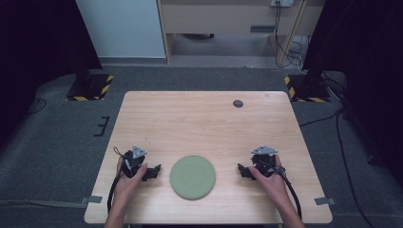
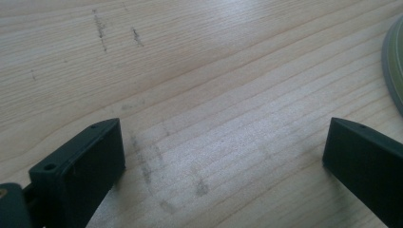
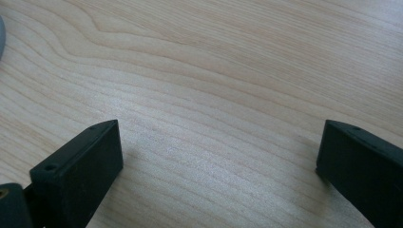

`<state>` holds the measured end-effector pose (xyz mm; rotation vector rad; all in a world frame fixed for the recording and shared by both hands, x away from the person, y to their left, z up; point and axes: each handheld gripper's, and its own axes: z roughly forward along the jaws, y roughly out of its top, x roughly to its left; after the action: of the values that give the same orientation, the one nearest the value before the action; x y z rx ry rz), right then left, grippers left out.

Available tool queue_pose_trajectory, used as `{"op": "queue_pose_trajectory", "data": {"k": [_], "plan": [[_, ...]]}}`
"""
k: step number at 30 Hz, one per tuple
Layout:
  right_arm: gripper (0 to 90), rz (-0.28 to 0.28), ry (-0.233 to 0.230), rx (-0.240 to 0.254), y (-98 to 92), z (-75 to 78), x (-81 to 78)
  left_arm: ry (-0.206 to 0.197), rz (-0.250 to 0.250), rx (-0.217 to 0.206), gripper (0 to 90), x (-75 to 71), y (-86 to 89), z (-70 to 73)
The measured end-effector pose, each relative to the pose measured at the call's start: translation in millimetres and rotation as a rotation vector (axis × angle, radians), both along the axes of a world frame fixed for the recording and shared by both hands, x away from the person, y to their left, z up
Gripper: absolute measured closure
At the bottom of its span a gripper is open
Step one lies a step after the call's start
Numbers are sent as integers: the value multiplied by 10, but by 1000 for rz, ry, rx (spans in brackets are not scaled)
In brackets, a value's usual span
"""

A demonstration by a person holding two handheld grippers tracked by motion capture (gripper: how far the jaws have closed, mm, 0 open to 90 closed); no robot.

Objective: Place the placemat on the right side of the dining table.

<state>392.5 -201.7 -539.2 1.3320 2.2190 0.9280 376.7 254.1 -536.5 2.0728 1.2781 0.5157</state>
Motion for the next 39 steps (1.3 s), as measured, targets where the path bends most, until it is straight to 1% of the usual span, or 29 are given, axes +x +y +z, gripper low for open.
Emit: {"op": "queue_pose_trajectory", "data": {"k": [1, 2, 3, 5, 6, 7, 9, 10, 11, 12, 13, 14, 15, 16, 17, 19, 20, 21, 22, 23, 24, 25, 26, 27, 28, 33, 34, 36, 39], "plan": [[19, 0, 0, 0, 0, 0, 0, 0, 0, 0, 0, 0, 0, 0], [45, -11, -7, 4, 1, 4, -4, -2, -3, -2, 3, -3, 0, 1], [50, -11, -8, 5, 2, 6, -6, -7, -15, -2, 12, -10, -1, 3], [51, -13, -11, 4, 7, 9, -11, -6, -19, -4, 16, -16, -2, 4], [52, -9, -21, 4, 11, 19, -18, -7, -21, -6, 16, -25, 0, 4], [52, 4, -41, 20, 23, 65, -46, -5, -27, -7, 17, -59, 0, 7], [51, 5, -46, 28, 31, 85, -59, -3, -34, -3, 18, -79, -1, 10], [49, 20, -65, 41, 53, 136, -99, -2, -44, -4, 21, -125, 3, 25], [49, 20, -65, 41, 53, 136, -99, -2, -44, -4, 21, -125, 3, 25], [47, 30, -70, 55, 73, 169, -130, -13, -49, -10, 23, -175, 8, 56], [47, 30, -70, 55, 73, 169, -130, -13, -49, -10, 26, -175, 8, 56], [47, 40, -69, 61, 98, 189, -160, -27, -62, -24, 28, -218, 0, 90], [47, 43, -70, 60, 103, 192, -168, -27, -62, -24, 29, -218, 0, 90], [48, 50, -73, 61, 117, 201, -187, -34, -78, -28, 33, -277, -27, 125], [48, 56, -73, 64, 129, 209, -204, -34, -78, -28, 37, -277, -27, 125], [47, 62, -75, 65, 144, 216, -220, -42, -95, -27, 38, -328, -64, 146], [48, 76, -77, 69, 181, 232, -252, -46, -107, -28, 38, -347, -81, 151], [48, 76, -77, 69, 181, 232, -252, -48, -116, -25, 38, -362, -95, 155], [49, 91, -80, 68, 213, 241, -276, -65, -125, -9, 41, -411, -132, 158], [49, 91, -80, 68, 213, 241, -276, -65, -125, -9, 45, -411, -132, 158], [49, 107, -80, 69, 259, 245, -315, -66, -137, -1, 44, -462, -163, 141], [50, 120, -80, 62, 285, 244, -335, -66, -137, -1, 44, -462, -163, 141], [50, 130, -78, 58, 313, 240, -357, -61, -156, 5, 42, -488, -194, 134], [50, 130, -78, 58, 313, 240, -357, -61, -156, 5, 37, -488, -194, 134], [51, 149, -74, 50, 369, 231, -384, -66, -165, 1, 35, -487, -225, 146], [53, 172, -77, 55, 459, 230, -421, -74, -177, -16, 37, -504, -232, 179], [54, 179, -76, 60, 478, 225, -431, -80, -183, -20, 37, -505, -232, 186], [53, 203, -66, 54, 538, 195, -453, -84, -191, -25, 36, -510, -239, 188], [53, 210, -63, 53, 573, 184, -462, -83, -193, -32, 33, -512, -244, 188]]}}
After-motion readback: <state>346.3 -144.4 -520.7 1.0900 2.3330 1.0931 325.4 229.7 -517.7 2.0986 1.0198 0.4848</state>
